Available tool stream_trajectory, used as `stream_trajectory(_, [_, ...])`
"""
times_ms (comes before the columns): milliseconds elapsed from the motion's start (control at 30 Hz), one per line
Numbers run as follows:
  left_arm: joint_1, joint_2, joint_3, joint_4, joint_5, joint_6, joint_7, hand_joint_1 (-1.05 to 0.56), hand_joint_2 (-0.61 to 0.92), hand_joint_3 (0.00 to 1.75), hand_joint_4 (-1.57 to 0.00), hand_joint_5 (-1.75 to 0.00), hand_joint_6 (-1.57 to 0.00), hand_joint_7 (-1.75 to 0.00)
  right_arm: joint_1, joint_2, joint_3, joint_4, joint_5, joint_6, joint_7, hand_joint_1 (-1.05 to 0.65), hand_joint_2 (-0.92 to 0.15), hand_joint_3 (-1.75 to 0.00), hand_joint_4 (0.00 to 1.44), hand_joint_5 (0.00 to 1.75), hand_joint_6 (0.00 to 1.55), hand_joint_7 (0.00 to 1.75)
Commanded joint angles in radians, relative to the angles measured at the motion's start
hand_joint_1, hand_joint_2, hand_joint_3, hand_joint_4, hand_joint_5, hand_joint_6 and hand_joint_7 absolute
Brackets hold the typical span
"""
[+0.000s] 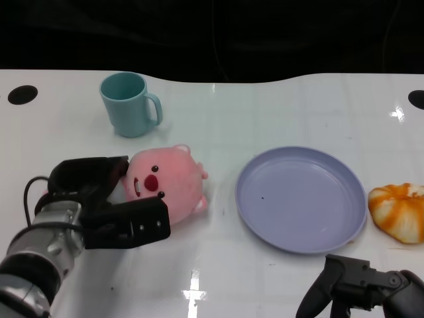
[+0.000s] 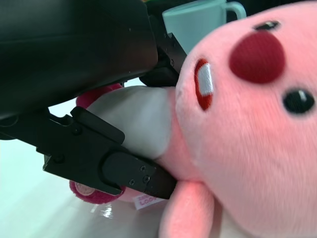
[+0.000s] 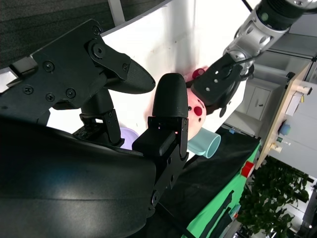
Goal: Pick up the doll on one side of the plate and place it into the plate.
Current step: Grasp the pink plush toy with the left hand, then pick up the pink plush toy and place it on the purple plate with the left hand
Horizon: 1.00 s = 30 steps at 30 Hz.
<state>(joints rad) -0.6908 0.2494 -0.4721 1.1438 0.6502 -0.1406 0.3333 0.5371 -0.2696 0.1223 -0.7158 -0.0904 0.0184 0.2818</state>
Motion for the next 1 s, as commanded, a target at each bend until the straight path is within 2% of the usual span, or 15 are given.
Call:
stream_trajectory(33, [0.057, -0.027, 0.069, -0.028, -0.079, -0.028, 0.029, -0.18, 0.70, 0.68, -0.90, -1.75, -0.72, -1.73, -0.003, -0.001, 0.001, 0.003, 0.005, 0.003, -0.002, -0.09, -0.52, -1.11, 0.68, 1.67, 0.62, 1.26])
stream_trajectory(167, [0.081, -0.021, 0.128, -0.115, -0.139, -0.044, 0.016, -0.16, 0.63, 0.97, -0.95, -1.75, -0.75, -1.75, -0.008, -0.006, -0.002, 0.008, 0.005, -0.003, 0.000, -0.06, -0.52, -1.12, 0.68, 1.66, 0.62, 1.27])
stream_trajectory(300, [0.102, 0.001, 0.145, -0.213, -0.149, -0.047, -0.009, -0.16, 0.54, 1.15, -0.96, -1.75, -0.75, -1.75, -0.011, -0.007, -0.004, 0.011, 0.007, -0.003, 0.002, -0.04, -0.51, -1.13, 0.68, 1.66, 0.62, 1.27])
stream_trajectory(467, [0.124, 0.016, 0.152, -0.354, -0.150, -0.026, -0.065, -0.14, 0.45, 1.24, -0.96, -1.75, -0.75, -1.75, -0.014, -0.006, -0.003, 0.016, 0.007, -0.008, 0.002, -0.05, -0.50, -1.14, 0.69, 1.67, 0.62, 1.28])
stream_trajectory(667, [0.132, -0.006, 0.156, -0.523, -0.156, 0.024, -0.146, -0.16, 0.43, 1.27, -0.97, -1.75, -0.76, -1.75, -0.019, -0.004, 0.002, 0.023, 0.004, -0.008, 0.000, -0.04, -0.50, -1.15, 0.69, 1.66, 0.62, 1.27])
stream_trajectory(833, [0.091, -0.031, 0.125, -0.577, -0.122, 0.034, -0.178, -0.18, 0.38, 1.32, -0.98, -1.75, -0.77, -1.75, -0.023, -0.001, 0.010, 0.025, 0.001, -0.003, -0.002, -0.05, -0.50, -1.15, 0.69, 1.67, 0.62, 1.27])
stream_trajectory(1000, [0.045, -0.083, 0.103, -0.576, -0.104, 0.032, -0.195, -0.19, 0.36, 1.35, -0.99, -1.75, -0.79, -1.75, -0.026, 0.001, 0.021, 0.019, -0.006, 0.006, -0.006, -0.04, -0.51, -1.15, 0.67, 1.67, 0.62, 1.27])
